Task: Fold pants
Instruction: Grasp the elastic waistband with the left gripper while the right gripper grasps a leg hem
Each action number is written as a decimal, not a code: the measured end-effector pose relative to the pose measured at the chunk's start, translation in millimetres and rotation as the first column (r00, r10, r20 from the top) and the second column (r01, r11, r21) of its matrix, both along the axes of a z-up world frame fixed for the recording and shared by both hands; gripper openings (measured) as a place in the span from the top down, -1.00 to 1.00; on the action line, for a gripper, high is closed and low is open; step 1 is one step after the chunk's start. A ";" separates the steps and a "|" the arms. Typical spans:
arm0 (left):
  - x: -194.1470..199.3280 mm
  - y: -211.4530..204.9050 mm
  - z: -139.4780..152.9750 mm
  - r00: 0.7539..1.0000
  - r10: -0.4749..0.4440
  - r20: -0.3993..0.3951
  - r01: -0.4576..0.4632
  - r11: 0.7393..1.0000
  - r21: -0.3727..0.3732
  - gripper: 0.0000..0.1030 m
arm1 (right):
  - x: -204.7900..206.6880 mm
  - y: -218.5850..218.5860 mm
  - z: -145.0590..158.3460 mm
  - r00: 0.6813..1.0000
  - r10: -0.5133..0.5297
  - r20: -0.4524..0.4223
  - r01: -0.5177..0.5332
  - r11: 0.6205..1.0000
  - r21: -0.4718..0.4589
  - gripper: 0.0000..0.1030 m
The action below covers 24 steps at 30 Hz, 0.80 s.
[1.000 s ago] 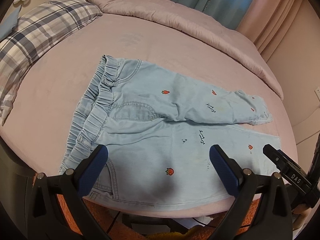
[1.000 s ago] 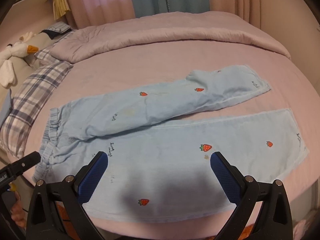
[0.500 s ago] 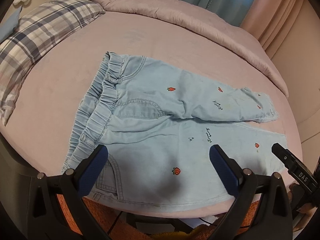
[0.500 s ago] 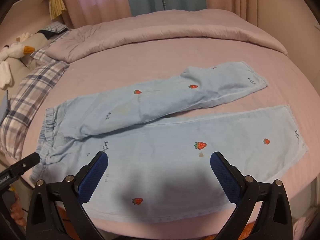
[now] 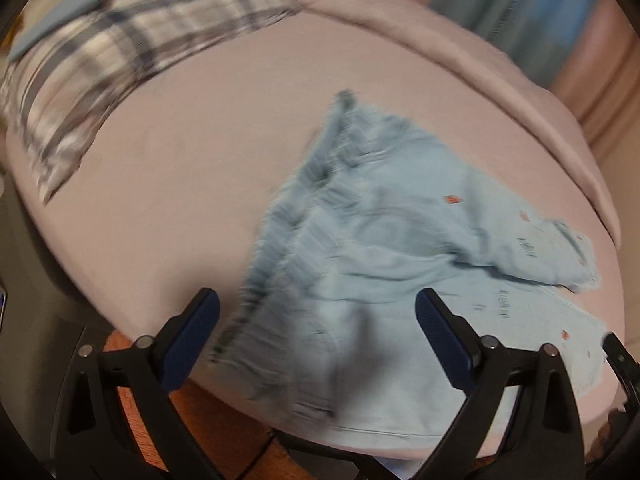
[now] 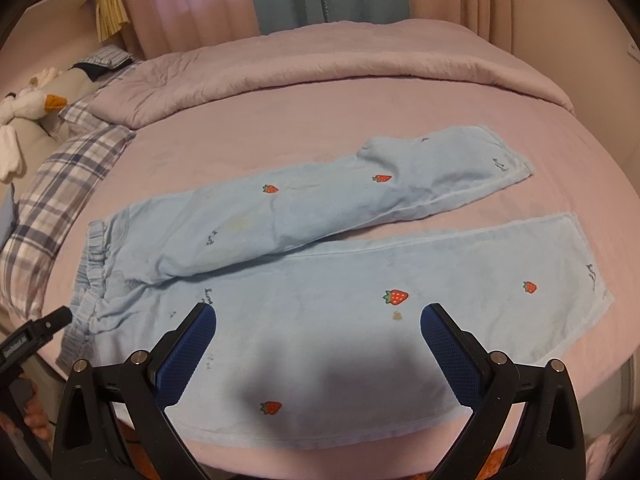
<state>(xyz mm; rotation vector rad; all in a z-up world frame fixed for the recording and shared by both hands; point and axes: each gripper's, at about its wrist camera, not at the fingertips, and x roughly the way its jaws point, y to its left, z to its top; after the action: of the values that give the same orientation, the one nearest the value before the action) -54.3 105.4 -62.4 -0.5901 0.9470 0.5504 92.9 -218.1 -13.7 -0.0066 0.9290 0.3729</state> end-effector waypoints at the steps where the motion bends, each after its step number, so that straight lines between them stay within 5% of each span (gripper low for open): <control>1: -2.6 5.9 -7.1 1.000 0.017 -0.010 -0.017 1.000 -0.019 -0.80 | 0.3 -0.6 -1.3 1.000 -0.003 -0.003 0.003 1.000 0.000 -0.99; 9: -15.2 15.8 -39.1 0.999 0.044 -0.030 -0.050 0.978 -0.203 -0.45 | 2.8 -1.5 -10.0 1.000 -0.002 -0.027 0.001 1.000 -0.010 -0.99; 12: -19.0 16.5 -40.5 0.998 0.063 -0.015 -0.065 0.973 -0.220 -0.36 | 3.2 -2.4 -9.9 1.000 -0.006 -0.023 0.006 1.000 -0.011 -0.99; 15: -21.8 16.9 -34.8 0.995 0.096 -0.001 -0.094 0.975 -0.202 0.34 | 3.8 -2.6 -11.2 1.000 -0.010 -0.026 0.010 1.000 -0.007 -0.99; 17: -26.1 22.0 -35.1 0.994 0.101 0.040 -0.090 0.972 -0.216 0.64 | 3.9 -2.8 -13.2 0.999 -0.009 -0.032 0.009 1.000 -0.011 -0.99; 24: -30.0 21.3 -26.2 0.996 0.072 0.055 -0.062 0.985 -0.159 0.67 | 4.0 -10.8 -9.1 0.999 -0.028 -0.021 0.028 0.999 -0.018 -0.98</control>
<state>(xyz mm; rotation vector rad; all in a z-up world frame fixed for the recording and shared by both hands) -84.3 126.7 -88.6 -0.7790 0.9207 0.5178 96.9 -228.9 -22.8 -0.0056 0.9522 0.3392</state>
